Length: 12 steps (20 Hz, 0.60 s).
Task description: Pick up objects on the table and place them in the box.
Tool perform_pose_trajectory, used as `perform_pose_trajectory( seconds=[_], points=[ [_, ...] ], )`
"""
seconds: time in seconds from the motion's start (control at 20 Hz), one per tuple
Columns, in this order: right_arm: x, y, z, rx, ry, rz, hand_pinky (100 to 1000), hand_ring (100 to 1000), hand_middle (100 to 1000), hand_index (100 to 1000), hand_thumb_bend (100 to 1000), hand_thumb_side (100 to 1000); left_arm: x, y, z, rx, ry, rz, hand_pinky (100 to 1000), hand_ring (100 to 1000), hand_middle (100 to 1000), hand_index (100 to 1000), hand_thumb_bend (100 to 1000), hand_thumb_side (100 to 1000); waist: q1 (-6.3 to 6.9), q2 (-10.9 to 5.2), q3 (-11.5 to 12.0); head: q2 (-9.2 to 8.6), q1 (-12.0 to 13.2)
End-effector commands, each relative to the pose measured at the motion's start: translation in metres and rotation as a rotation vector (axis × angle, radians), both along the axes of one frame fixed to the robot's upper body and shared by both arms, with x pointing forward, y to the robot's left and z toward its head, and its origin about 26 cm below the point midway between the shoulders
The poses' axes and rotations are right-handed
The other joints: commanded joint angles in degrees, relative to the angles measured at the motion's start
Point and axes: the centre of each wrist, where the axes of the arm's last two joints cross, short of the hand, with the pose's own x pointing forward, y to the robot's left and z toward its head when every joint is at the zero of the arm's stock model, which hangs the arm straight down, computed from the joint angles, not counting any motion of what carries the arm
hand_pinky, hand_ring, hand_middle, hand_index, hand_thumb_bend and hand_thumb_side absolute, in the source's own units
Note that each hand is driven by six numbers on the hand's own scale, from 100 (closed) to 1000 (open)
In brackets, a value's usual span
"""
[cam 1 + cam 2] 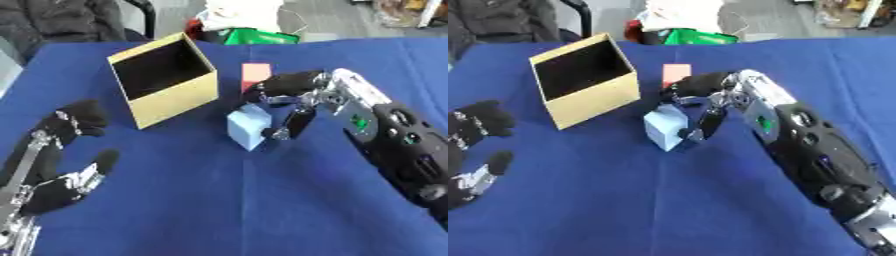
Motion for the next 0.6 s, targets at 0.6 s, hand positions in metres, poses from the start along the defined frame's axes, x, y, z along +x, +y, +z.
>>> perform_pose_trajectory(
  seconds=[0.6],
  points=[
    [-0.009,-0.014,0.085,0.290,-0.234,-0.049,889,900,513,868,159,129,0.001,-0.009,0.012,0.013,-0.042,-0.058,695,716,682,863,501,450,-1.51,-2.24,1.99,-0.97,-1.08]
  ],
)
